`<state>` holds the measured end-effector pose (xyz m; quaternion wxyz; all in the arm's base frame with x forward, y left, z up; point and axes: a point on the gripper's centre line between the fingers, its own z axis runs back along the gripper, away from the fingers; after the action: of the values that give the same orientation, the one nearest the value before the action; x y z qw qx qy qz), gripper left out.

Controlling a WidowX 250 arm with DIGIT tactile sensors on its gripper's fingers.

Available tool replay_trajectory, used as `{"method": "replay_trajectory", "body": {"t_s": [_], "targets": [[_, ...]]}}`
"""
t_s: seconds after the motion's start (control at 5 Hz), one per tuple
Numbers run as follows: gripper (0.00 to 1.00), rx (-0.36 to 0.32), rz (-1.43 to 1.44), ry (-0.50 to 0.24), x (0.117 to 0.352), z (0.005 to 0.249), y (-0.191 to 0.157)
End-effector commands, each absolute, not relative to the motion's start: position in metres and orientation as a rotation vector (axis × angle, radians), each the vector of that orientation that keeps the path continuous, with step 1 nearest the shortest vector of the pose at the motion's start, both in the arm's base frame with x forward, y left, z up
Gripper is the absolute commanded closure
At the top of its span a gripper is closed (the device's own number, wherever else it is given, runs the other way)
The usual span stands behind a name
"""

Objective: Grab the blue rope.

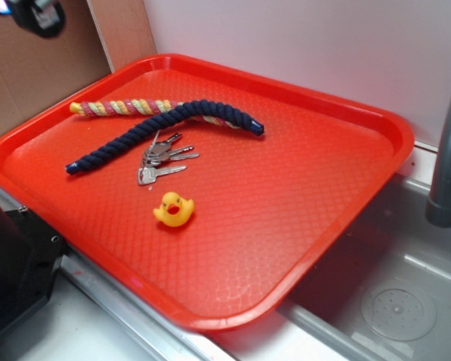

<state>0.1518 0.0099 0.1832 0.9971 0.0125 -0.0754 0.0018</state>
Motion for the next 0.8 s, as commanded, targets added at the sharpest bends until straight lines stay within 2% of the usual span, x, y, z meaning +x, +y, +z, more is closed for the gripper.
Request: {"method": "replay_trajectory", "body": {"t_s": [0.0, 0.2, 0.4, 0.6], "targets": [[0.00, -0.010, 0.032, -0.189, 0.181, 0.138, 0.029], [0.00, 0.021, 0.064, -0.154, 0.207, 0.094, 0.034], [0.00, 0.046, 0.087, -0.119, 0.220, 0.061, 0.034], [0.00, 0.076, 0.102, -0.092, 0.222, 0.037, 0.038]]}}
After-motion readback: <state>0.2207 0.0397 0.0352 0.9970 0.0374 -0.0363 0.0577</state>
